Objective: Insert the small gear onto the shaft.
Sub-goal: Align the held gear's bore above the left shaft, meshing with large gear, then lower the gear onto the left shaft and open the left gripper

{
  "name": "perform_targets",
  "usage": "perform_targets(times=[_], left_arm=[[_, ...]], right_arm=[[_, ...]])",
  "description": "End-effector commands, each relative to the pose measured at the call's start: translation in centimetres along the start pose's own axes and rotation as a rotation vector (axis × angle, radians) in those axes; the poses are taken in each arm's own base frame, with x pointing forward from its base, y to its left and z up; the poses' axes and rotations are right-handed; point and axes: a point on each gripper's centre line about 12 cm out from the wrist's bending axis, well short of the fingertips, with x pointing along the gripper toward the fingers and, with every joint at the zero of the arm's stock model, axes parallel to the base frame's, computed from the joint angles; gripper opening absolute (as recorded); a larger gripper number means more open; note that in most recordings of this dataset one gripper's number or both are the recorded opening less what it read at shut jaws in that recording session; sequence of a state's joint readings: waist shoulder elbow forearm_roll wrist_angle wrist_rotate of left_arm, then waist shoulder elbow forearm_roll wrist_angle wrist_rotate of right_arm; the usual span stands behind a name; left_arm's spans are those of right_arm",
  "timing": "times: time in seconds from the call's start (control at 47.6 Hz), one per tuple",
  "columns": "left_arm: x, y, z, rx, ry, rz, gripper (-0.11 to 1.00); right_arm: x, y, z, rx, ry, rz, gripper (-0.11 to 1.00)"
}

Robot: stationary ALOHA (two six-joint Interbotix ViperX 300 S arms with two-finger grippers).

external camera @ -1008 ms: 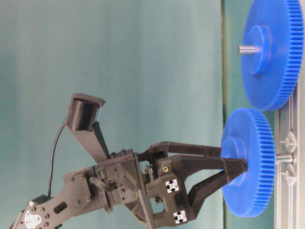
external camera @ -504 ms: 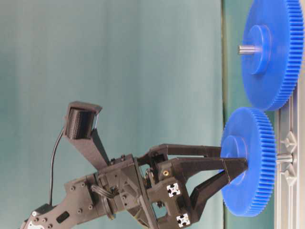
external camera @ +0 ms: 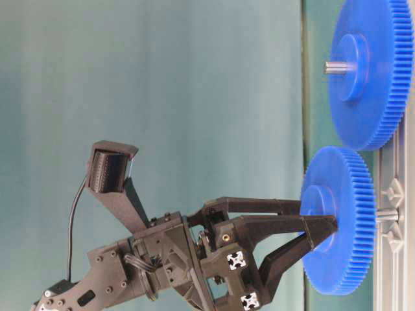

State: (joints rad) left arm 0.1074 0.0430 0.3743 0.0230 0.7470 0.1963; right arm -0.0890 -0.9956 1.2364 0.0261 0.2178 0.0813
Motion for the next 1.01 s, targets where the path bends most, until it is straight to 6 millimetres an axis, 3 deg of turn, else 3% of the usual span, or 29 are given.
perform_targets(times=[0.0, 0.987], left_arm=[[0.32, 0.31, -0.71, -0.008, 0.02, 0.003, 0.69], [0.59, 0.32, -0.67, 0.001, 0.041, -0.001, 0.69]], right_arm=[[0.0, 0.05, 0.44, 0.011, -0.011, 0.001, 0.05], [0.0, 0.05, 0.44, 0.012, -0.011, 0.001, 0.05]])
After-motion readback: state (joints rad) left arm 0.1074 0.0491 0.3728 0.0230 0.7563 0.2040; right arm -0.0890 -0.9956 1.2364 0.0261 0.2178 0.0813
